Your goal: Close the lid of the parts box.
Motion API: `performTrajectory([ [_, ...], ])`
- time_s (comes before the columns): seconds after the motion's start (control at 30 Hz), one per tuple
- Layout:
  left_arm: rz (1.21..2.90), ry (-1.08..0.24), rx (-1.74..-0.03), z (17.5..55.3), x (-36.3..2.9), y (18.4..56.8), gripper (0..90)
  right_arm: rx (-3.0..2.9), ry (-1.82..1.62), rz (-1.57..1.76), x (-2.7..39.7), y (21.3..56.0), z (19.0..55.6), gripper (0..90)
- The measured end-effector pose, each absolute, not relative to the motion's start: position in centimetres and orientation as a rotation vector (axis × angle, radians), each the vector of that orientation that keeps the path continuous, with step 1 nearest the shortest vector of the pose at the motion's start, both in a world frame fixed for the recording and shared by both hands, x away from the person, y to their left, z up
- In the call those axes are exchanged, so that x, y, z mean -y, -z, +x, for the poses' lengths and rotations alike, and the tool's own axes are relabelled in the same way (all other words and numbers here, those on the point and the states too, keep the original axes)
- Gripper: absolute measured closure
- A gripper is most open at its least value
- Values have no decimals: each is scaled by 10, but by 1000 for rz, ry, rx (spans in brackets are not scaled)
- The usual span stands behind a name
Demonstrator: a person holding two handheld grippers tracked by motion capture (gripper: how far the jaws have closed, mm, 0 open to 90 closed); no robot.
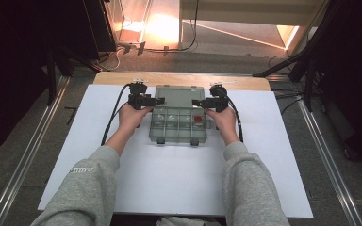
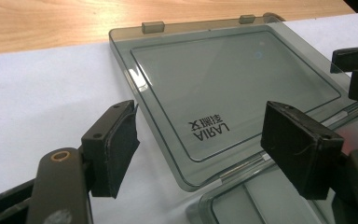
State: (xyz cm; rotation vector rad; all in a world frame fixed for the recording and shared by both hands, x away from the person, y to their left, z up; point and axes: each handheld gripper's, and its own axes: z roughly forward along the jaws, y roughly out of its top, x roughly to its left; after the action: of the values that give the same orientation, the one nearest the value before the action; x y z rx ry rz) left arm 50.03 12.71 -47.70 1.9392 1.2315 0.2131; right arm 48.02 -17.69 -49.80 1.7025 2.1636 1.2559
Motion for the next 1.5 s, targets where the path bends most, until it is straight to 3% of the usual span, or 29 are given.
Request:
performTrajectory([
  [0.83,1907,-103,-1333,508,-121,498,308,-2181,-1245,1753,179,509,483,311],
  [1.27,1894,-109,-1336,509,-121,500,332,-2171,-1292,1807,183,513,485,383],
  [1.5,1892,-109,-1329,509,-121,500,333,-2179,-1296,1803,182,513,485,379],
])
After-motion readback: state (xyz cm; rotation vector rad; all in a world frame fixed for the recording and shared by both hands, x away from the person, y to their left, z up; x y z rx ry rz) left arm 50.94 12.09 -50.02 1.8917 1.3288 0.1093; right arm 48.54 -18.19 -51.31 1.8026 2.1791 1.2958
